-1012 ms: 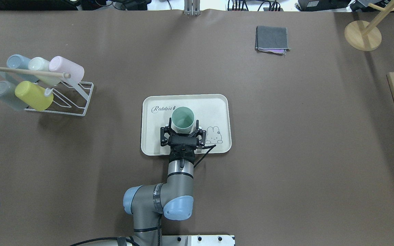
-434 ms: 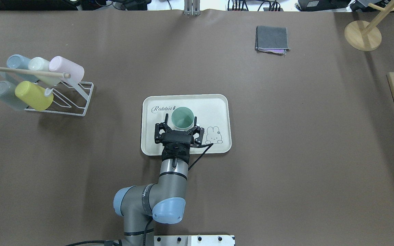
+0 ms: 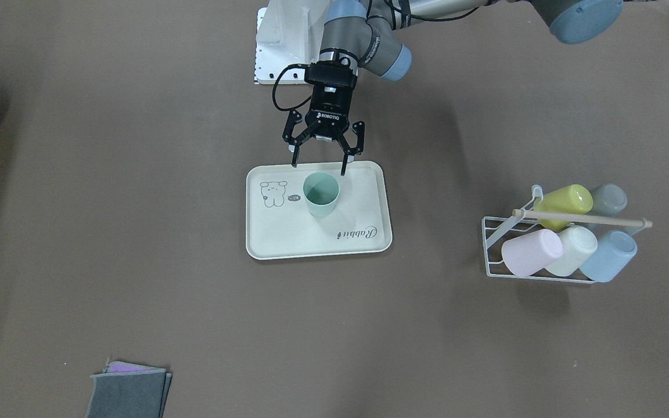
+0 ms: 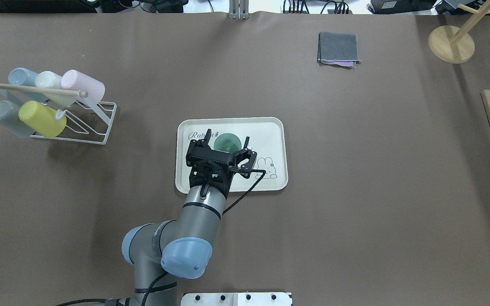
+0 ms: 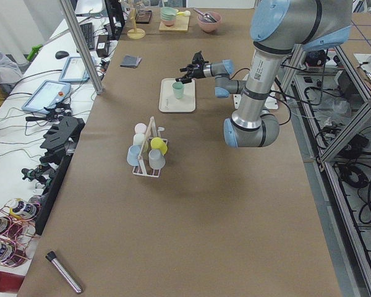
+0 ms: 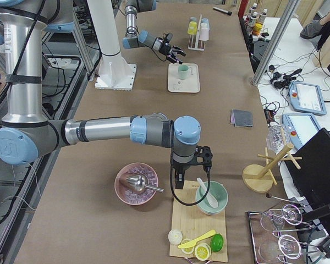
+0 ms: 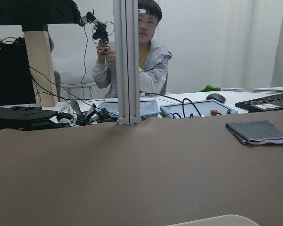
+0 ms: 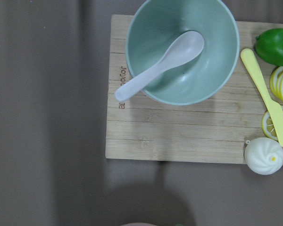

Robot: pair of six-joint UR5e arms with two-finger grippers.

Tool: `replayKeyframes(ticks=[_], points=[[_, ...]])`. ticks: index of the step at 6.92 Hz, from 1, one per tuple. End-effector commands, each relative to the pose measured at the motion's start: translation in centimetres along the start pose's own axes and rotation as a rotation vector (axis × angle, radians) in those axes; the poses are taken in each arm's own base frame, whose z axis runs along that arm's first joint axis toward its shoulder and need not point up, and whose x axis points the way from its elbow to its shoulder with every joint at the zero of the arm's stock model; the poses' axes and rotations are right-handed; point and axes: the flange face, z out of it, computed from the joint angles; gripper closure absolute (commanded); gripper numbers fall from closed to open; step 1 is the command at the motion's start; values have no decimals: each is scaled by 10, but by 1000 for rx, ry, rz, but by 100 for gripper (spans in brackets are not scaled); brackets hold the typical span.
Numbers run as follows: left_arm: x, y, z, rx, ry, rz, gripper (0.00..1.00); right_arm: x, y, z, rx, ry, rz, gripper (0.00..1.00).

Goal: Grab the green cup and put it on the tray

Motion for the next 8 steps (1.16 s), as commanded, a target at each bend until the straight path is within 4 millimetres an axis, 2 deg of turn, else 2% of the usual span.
replayKeyframes(ticks=[1, 2, 3, 4, 5, 6, 7, 8], points=[[-25, -80, -17, -119, 171, 1, 2, 4, 8, -6, 13, -1, 12, 0], [-35, -92, -21, -190, 152, 49, 2, 5, 8, -5, 12, -1, 13, 0], [-64, -114, -8, -319, 123, 99, 2, 5, 10, -3, 9, -3, 14, 0], [-124, -129, 2, -480, 102, 109, 2, 4, 8, -5, 11, 2, 13, 0], [-174, -151, -1, -575, 69, 90, 2, 2, 5, -7, 17, 1, 7, 0], [-233, -173, 9, -670, 49, 95, 2, 1, 4, -9, 20, 1, 4, 0], [-295, -205, 16, -771, 28, 236, 2, 0, 4, -10, 22, 1, 3, 0], [-347, -231, 13, -883, 1, 262, 2, 0, 4, -10, 21, 1, 4, 0]])
